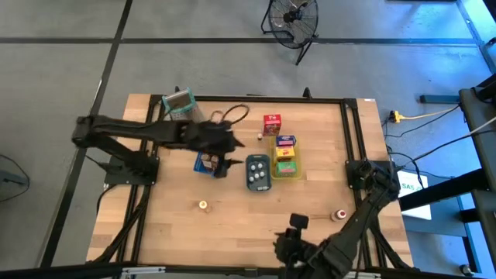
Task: Pick & Place Kitchen Items
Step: Put the small black food coloring into the green bin
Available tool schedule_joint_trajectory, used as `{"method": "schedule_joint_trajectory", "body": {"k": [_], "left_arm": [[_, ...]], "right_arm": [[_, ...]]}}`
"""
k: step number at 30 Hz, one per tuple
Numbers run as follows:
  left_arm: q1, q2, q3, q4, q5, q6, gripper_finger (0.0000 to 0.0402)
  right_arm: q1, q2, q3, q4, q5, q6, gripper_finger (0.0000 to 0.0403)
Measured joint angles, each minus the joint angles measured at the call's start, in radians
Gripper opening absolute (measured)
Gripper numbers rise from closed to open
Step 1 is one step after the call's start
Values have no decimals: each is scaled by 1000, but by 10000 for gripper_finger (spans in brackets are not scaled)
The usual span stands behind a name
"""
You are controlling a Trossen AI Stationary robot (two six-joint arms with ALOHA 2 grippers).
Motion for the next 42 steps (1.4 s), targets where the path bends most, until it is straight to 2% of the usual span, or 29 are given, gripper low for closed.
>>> {"method": "schedule_joint_trajectory", "body": {"k": [4,8,10,14,16,20,22,24,27,31,37,42], "left_arm": [[-126,-109,0,-90,-116,-115,253],[-236,-163,0,-212,-251,-267,253],[-285,-175,0,-274,-315,-348,253],[-379,-177,-3,-379,-377,-533,253],[-430,-171,-20,-381,-384,-624,253],[-536,-158,-75,-357,-394,-757,253],[-590,-153,-100,-357,-430,-838,253],[-640,-143,-126,-345,-479,-913,253],[-708,-132,-156,-336,-539,-1022,253],[-786,-94,-159,-336,-595,-1121,253],[-862,-49,-159,-279,-658,-1140,253],[-899,-26,-159,-278,-724,-1183,253]], "right_arm": [[-53,-54,0,-102,16,-51,131],[-133,-145,1,-143,176,-110,131],[-187,-197,1,-130,188,-138,131],[-305,-281,1,-126,117,-231,131],[-371,-309,2,-121,78,-308,131],[-524,-345,1,-93,-112,-486,131],[-600,-348,1,-84,-217,-567,131],[-661,-344,1,-85,-278,-644,131],[-732,-327,0,-90,-332,-739,138],[-810,-296,1,-92,-369,-803,170],[-918,-234,1,-84,-374,-902,227],[-1014,-174,1,-73,-430,-992,240]]}}
